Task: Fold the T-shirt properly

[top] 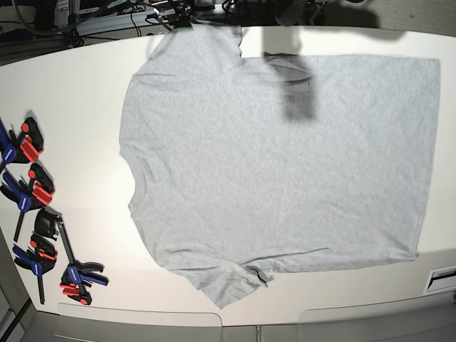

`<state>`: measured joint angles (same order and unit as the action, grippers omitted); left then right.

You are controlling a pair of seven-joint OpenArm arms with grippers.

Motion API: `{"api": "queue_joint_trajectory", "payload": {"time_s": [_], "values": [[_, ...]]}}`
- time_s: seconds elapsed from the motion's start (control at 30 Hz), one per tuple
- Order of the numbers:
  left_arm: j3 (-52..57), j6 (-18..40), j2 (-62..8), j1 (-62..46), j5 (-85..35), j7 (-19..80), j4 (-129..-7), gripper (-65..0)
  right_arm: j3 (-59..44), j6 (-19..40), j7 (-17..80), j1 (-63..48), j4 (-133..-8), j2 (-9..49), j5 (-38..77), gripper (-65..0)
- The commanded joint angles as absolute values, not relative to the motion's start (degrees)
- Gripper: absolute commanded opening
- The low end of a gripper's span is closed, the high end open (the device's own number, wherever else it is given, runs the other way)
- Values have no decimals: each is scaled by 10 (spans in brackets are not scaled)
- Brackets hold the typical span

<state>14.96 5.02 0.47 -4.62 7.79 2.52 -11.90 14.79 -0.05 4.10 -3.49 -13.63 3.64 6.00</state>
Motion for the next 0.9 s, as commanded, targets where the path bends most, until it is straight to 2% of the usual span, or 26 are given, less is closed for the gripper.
{"api": "queue_joint_trajectory", "payload": {"time_s": [0.0, 0.87], "values": [[149, 60, 9, -49, 79, 19, -124, -650, 147, -4, 37, -32, -140, 37, 62, -650], [149, 60, 9, -65, 79, 19, -155, -650, 147, -4, 37, -32, -140, 37, 62, -650]]}}
